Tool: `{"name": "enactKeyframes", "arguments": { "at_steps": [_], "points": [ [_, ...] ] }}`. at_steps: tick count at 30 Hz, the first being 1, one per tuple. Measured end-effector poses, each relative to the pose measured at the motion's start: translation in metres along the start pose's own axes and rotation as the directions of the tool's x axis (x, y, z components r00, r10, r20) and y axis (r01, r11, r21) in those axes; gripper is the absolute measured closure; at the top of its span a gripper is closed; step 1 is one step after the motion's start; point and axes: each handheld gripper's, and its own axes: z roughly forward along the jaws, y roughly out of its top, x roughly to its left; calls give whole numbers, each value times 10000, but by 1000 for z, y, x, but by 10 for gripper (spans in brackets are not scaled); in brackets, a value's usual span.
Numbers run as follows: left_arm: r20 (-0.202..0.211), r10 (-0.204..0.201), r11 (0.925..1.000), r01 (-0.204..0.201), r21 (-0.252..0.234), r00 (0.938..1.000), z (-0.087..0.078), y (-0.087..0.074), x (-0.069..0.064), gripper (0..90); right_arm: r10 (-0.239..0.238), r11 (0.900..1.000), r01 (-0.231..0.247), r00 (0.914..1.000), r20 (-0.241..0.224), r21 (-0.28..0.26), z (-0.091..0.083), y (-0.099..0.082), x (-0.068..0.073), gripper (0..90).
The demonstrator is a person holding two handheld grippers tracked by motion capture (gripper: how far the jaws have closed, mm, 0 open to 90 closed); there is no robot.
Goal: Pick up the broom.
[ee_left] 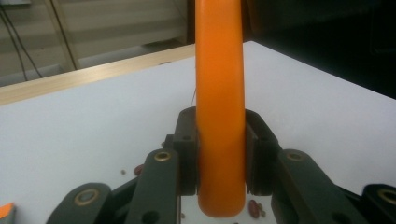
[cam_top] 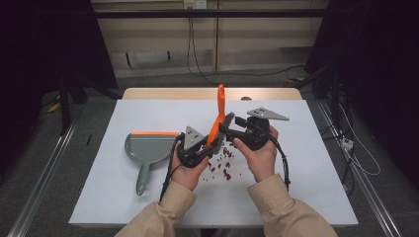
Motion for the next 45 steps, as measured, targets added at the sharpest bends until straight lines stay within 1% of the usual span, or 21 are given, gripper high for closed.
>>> {"name": "enactKeyframes", "arguments": {
  "at_steps": [1,3,8,10,13,15,17,19,22,24,27,30,31,32,33,34,36,38,40,43,45],
  "points": [
    [-84,77,10000,-77,32,9999,0,0,1,711,79,10000,-79,9999,-94,7,3,-1,3,299],
    [-169,-1,10000,1,34,9999,-1,0,2,711,381,9993,-381,9989,-289,20,9,-4,9,300],
    [-391,-122,9998,117,-145,9992,-3,0,-1,710,526,9982,-526,9986,11,277,26,-6,25,330],
    [-523,-79,9997,65,-255,9986,-5,1,-2,711,458,9980,-478,9978,486,415,32,-6,29,322],
    [-574,-22,9987,-6,-500,9983,-7,2,-3,710,772,9959,-797,9954,573,428,38,-5,28,332],
    [-585,151,9978,-188,-637,9982,-10,3,-5,709,1065,9939,-1078,9932,479,246,38,-5,27,343],
    [-637,330,9961,-381,-797,9974,-11,3,-10,707,1501,9884,-1508,9880,360,171,38,-3,25,346],
    [-711,738,9938,-793,-777,9947,-11,4,-13,706,1787,9836,-1794,9832,364,164,38,-2,23,349],
    [-751,825,9924,-888,-850,9938,-11,4,-17,702,1874,9812,-1890,9815,402,391,36,1,22,406],
    [-782,867,9917,-935,-881,9932,-11,4,-18,692,2201,9739,-2210,9752,225,524,35,3,22,484],
    [-745,853,9927,-911,-788,9936,-8,3,-19,671,2815,9560,-2814,9595,98,831,35,3,19,548],
    [-350,480,9968,-501,-616,9982,-3,1,-17,593,3054,9463,-3038,9522,22,1110,36,3,17,640],
    [-151,472,9974,-480,-545,9988,-2,0,-17,575,3023,9468,-3001,9532,-16,1161,37,3,16,693],
    [-38,566,9964,-567,-627,9984,-4,0,-16,591,2765,9550,-2748,9610,-3,1114,37,3,14,695],
    [26,587,9965,-584,-595,9983,-5,0,-15,554,2596,9597,-2588,9657,70,1100,37,4,12,696],
    [121,463,9975,-455,-545,9989,-6,0,-13,499,2494,9622,-2492,9683,121,1102,36,5,8,696],
    [224,339,9983,-327,-492,9992,-8,0,-7,456,2267,9668,-2272,9738,175,1167,33,7,0,697],
    [466,1,9990,20,-450,9989,-11,0,-2,401,1920,9734,-1938,9810,262,1225,29,9,-6,696],
    [608,106,9991,-81,-409,9981,-14,1,3,368,1712,9766,-1735,9848,289,1273,22,12,-14,696],
    [751,-18,9997,36,-240,9972,-19,3,10,279,1224,9796,-1256,9920,299,1567,13,16,-27,696],
    [874,161,9995,-137,-279,9960,-22,3,15,264,938,9805,-996,9947,420,1695,7,17,-35,696]
  ]
}}
